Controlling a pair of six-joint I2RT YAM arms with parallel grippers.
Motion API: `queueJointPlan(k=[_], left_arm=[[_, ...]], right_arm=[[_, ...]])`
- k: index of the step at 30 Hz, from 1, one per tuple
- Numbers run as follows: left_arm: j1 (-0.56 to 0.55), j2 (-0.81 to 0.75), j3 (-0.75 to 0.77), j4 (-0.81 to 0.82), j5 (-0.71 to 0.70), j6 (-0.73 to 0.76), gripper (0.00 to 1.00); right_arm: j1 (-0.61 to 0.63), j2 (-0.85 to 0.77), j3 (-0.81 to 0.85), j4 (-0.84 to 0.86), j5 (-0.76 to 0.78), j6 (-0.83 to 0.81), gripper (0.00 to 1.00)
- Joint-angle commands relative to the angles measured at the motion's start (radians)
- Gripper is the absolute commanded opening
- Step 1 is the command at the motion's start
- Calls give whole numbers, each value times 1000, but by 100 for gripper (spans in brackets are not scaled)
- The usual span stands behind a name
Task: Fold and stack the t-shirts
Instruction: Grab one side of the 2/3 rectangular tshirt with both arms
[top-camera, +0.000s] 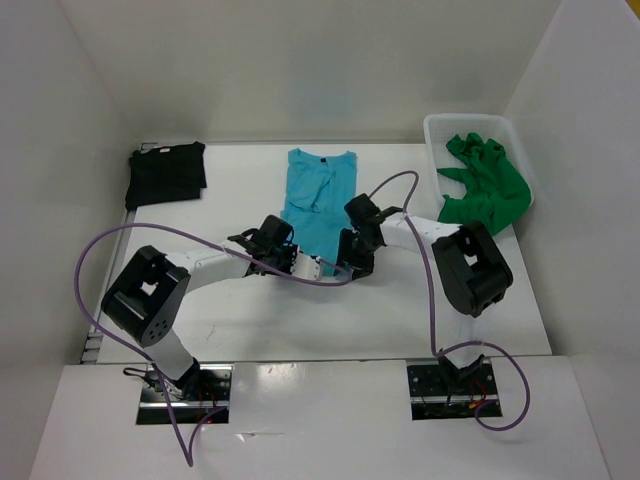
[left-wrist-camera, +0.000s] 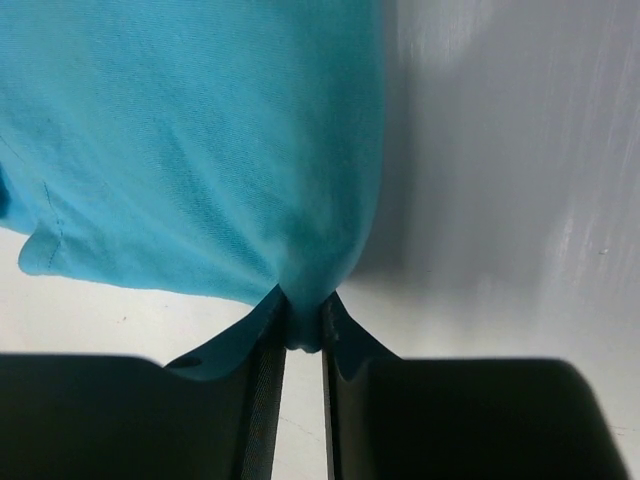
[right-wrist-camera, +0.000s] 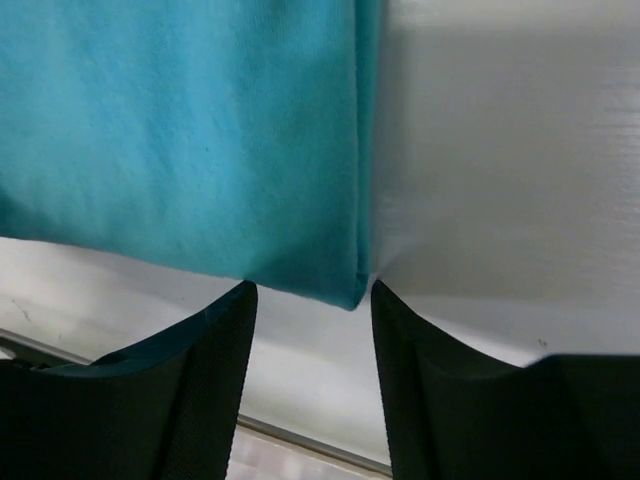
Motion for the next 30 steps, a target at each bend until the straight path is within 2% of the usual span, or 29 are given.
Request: queueJointPlan(k=[1, 2, 3, 5, 6, 9, 10, 11, 20, 26, 30], left_arm=[[-6, -1, 10, 6, 20, -31, 24], [-6, -1, 10, 6, 20, -40, 24], [-6, -10, 10, 6, 20, -41, 24], [-6, -10, 10, 6, 20, -41, 24], [-6, -10, 10, 6, 20, -51, 19], [-6, -10, 10, -5, 29, -73, 13], [-15, -19, 19, -26, 41, -73, 3], [-15, -19, 19, -37, 42, -82, 0], [-44, -85, 19, -161, 61, -139, 0], [-78, -210, 40, -373, 106, -166, 0], [-108, -306, 49, -551, 141, -166, 0]], right_arm=[[-17, 49, 17, 70, 14, 7, 54], [-17, 62, 17, 82, 14, 7, 50], [-29, 71, 17, 82, 3, 7, 40], [-29, 71, 17, 93, -6, 7, 32], [-29, 71, 6, 93, -6, 7, 21], [-38, 71, 6, 93, -6, 7, 0], [-47, 59, 6, 93, -6, -3, 0], [-48, 59, -3, 93, 4, -3, 0], [-23, -53, -33, 21, -5, -33, 0], [76, -197, -69, -108, -5, -43, 0], [162, -288, -105, -166, -78, -1, 0]])
